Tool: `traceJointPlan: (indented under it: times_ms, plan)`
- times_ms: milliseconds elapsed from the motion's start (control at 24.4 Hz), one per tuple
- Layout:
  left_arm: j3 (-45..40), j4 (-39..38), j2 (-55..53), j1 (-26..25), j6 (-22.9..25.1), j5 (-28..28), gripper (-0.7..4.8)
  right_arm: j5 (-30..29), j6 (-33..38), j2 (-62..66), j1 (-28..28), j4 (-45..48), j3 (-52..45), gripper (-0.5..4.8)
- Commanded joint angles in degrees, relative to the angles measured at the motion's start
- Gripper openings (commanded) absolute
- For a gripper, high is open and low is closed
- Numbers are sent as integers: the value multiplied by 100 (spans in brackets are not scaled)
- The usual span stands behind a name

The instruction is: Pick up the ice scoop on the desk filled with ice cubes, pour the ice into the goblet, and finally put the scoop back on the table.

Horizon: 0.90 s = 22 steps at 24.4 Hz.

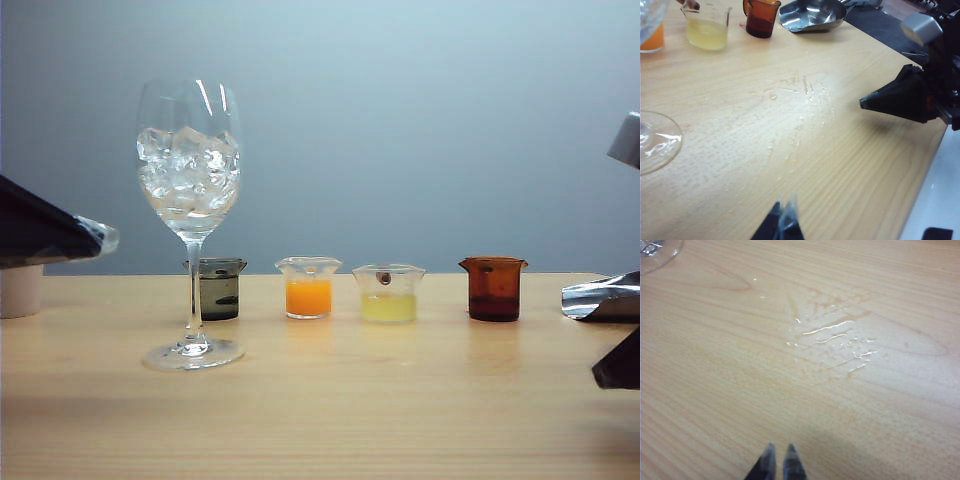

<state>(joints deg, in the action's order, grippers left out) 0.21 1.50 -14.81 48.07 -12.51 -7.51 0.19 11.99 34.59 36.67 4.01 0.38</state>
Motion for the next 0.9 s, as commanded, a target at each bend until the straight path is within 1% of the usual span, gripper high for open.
traceJointPlan:
  times_ms: [41, 82, 123, 246, 328, 452, 534, 657, 698, 821, 903]
  plan:
    - [24, 11, 304, -498, 4, -186, -5, 315, -4, -562, 136, -282, -37, 33]
    - [22, 9, 439, -929, 4, -350, -5, 208, -2, -1029, 94, -540, -33, 33]
    - [22, -33, 625, -1480, 7, -391, -5, 229, -2, -1440, 0, -645, -35, 33]
    - [22, -42, 861, -2573, 7, -564, -5, 162, -2, -2277, -286, -798, -33, 33]
    - [22, -59, 984, -3399, 4, -498, -5, 122, -2, -2817, -577, -822, -33, 33]
    - [22, -74, 1204, -4266, 7, -221, -5, 120, -2, -3491, -1115, -774, -31, 33]
    - [22, -63, 1342, -4704, 7, -96, -5, 162, -2, -3458, -1464, -494, -31, 33]
    - [20, -44, 1467, -5069, 7, 59, -5, 109, -2, -3460, -2061, -330, -33, 32]
    - [20, -61, 1467, -5132, 7, 168, -5, 122, -2, -3453, -2214, -337, -33, 32]
    - [20, -66, 1467, -5149, 4, 195, -5, 120, -2, -3453, -2732, -402, -33, 32]
    - [20, -66, 1467, -5160, 7, 195, -5, 118, -2, -3453, -3412, -435, -33, 33]
